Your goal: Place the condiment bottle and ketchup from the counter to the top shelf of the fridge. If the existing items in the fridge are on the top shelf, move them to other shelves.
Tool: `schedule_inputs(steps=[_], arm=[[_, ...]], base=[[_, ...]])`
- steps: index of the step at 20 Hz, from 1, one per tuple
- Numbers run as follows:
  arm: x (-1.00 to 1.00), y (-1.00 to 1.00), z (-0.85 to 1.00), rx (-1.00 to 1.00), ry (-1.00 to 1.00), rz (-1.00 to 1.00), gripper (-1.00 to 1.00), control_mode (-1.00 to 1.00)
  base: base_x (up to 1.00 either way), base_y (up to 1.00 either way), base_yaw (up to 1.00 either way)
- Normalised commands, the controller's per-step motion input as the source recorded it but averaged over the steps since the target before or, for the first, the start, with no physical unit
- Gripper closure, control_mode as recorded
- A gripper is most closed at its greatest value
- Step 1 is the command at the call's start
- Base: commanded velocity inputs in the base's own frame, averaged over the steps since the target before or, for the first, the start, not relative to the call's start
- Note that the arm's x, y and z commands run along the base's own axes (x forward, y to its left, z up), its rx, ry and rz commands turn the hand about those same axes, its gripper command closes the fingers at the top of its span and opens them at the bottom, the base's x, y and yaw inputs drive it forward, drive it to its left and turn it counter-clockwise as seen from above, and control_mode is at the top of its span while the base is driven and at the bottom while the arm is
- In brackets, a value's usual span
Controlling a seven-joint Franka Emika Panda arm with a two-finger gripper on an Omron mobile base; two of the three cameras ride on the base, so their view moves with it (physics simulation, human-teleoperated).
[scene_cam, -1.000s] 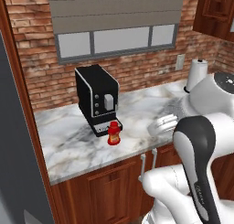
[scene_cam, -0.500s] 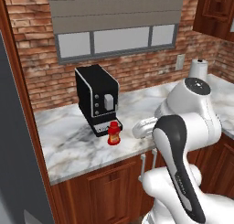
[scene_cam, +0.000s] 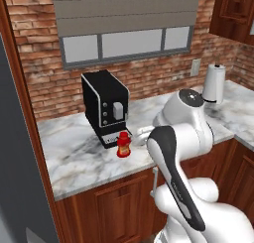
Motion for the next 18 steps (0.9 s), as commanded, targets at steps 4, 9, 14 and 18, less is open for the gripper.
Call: schedule_inputs(steps=[4,9,14,18], arm=[[0.41,0.01,-0.28,0.0,0.0,-0.02,-1.0,-1.0],[0.34,0.0,-0.44,0.0,0.0,-0.05,-1.0,-1.0],[0.31,0.11,-0.34,0.0,0.0,-0.04,-1.0,-1.0],[0.25,0.1,-0.17,0.0,0.0,-0.04,-1.0,-1.0]], base=[[0.0,0.0,0.0],[0.0,0.0,0.0],[0.0,0.0,0.0],[0.0,0.0,0.0]])
